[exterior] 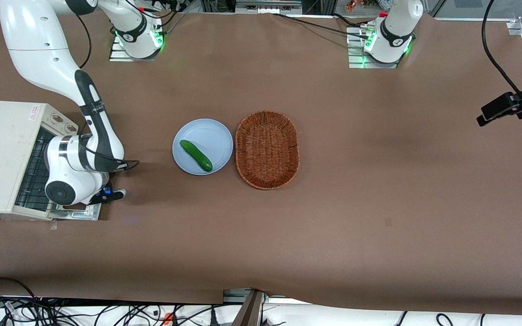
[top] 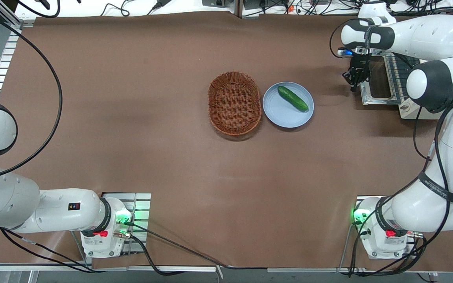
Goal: Open oven door with right arm only
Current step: 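Pull the handle with the right gripper, swinging the door down open, then release the handle and lift the right gripper away from the oven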
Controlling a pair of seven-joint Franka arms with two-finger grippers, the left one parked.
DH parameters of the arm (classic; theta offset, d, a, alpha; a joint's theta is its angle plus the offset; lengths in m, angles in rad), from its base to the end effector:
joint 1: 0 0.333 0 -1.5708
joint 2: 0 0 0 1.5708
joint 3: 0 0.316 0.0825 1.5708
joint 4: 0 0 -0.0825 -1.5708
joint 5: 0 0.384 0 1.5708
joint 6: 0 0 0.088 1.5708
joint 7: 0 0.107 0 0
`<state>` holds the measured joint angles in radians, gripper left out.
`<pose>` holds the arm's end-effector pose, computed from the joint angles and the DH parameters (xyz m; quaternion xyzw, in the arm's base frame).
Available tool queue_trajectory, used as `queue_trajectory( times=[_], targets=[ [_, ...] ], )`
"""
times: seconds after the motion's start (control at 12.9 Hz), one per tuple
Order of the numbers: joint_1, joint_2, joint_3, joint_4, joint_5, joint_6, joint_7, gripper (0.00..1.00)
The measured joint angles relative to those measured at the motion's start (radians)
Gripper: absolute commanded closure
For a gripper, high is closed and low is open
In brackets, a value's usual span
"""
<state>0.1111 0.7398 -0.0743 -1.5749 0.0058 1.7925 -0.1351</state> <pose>0.6349 0.0283 0.1759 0.9624 0.0845 -0.2580 0.0114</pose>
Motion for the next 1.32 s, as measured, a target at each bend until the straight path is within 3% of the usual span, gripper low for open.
queue_trajectory(
  times=[0.39,0.54,0.7,0.77,1.32],
  targets=[
    [0.056,-0.002,0.001,0.074,0.073,-0.070,0.070,1.00],
    [0.056,-0.010,-0.001,0.149,0.077,-0.136,0.070,0.67],
    [0.053,-0.033,-0.005,0.218,0.077,-0.213,0.070,0.18],
    [0.050,-0.050,-0.008,0.237,0.077,-0.238,0.070,0.00],
    [0.020,-0.222,-0.060,0.270,0.077,-0.374,-0.001,0.00]
  ],
)
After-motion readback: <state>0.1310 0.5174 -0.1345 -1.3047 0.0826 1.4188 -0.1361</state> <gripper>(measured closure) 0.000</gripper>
